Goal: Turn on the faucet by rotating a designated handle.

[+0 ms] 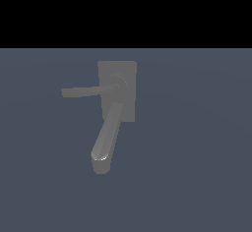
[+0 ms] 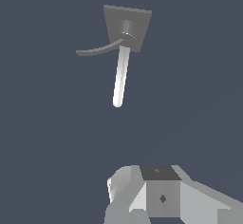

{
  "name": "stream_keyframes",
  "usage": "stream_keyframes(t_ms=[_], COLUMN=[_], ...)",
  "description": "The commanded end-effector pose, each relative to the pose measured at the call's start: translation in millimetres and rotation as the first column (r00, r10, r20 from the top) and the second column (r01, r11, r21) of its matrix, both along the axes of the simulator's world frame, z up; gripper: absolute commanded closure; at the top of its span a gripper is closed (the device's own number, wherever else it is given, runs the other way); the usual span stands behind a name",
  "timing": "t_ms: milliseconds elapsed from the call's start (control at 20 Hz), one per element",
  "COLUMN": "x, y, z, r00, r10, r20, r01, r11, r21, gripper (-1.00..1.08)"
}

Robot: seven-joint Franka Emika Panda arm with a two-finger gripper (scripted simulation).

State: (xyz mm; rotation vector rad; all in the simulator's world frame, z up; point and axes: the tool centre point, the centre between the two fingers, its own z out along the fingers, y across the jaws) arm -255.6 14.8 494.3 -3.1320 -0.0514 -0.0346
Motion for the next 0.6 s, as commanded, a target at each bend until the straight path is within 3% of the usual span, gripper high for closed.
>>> stream_keyframes(t_ms=[0, 250, 550], x=[0.0, 1.2, 3.9], y=[0.0, 1.6, 2.4], z=[0.0, 1.1, 6.0], r00=[1.0, 1.0, 0.999], r10=[0.0, 0.018, 0.038], r20=[0.0, 0.008, 0.035], r01=[0.0, -0.018, -0.036], r11=[1.0, 1.0, 0.998], r21=[0.0, -0.008, -0.044], gripper=[1.08, 1.08, 1.08])
